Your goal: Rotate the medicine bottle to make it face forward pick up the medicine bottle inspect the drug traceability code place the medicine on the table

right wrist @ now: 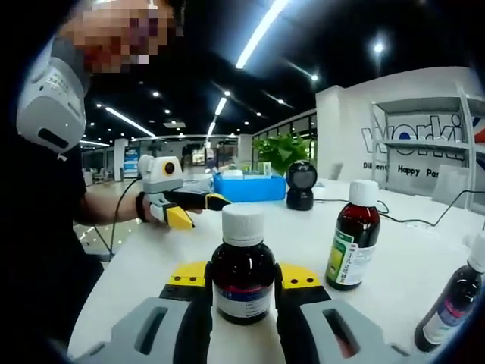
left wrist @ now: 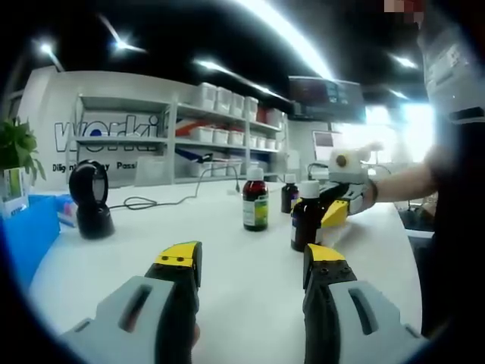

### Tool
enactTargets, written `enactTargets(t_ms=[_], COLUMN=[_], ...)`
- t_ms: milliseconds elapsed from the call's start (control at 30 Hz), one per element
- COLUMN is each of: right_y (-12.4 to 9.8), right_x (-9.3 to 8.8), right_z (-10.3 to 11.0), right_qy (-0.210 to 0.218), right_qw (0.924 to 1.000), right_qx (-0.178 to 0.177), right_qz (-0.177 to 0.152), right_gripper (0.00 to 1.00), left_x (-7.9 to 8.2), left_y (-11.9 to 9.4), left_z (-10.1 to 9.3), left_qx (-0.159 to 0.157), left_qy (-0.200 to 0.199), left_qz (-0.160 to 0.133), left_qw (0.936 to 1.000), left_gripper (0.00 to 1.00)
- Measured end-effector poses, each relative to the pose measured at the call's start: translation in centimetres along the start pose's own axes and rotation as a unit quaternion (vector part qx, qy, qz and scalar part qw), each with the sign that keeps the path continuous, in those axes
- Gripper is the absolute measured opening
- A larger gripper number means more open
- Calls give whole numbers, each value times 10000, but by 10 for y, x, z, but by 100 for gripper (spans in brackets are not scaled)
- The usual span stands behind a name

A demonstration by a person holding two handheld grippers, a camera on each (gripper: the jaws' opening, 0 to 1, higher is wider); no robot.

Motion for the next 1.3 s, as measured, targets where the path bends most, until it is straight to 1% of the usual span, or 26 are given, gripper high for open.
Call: enactTargets(t_ms=[100,200,433,600,700,833,1033,1200,1300], right_y=[0,1,2,3,5,5,6,7,9], right_x=[1,3,4,6,5,4,5,5,4], right_z=[3,6,13,17,22,22,23,23,22], right_qy=[-28,-9,85,160,167,234,236,119,115], right_qw=[9997,9985,9948,9896,9863,9855,9852,9862,9869], right_qx=[-223,-532,-979,-1391,-1618,-1670,-1687,-1620,-1572], right_qz=[44,156,249,331,281,188,199,311,332], right_gripper=[27,27,27,27,27,28,28,29,31], left_x=[0,0,0,0,0,0,0,0,0], left_y=[0,0,0,0,0,0,0,0,0], left_z=[0,0,-1,-1,-1,-1,-1,-1,-1], left_qx=[-2,-7,-2,2,-2,-5,-1,0,0], left_qy=[-4,-3,10,12,13,12,21,26,17], left_qz=[4,10,14,16,18,19,14,9,2], left_qw=[10000,10000,10000,10000,10000,10000,10000,10000,10000], left_gripper=[45,45,45,44,44,44,44,44,44])
Point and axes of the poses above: the point that each gripper's makers call its tool centre point, and the gripper's own axes: y roughly forward along the fingers, z roughly to its left, x roughly out of its top, the point moved 7 cm from there along -y, roughly backward along the fingers, and after that the axes turned 2 degrees about x, right-handed, at the moved point
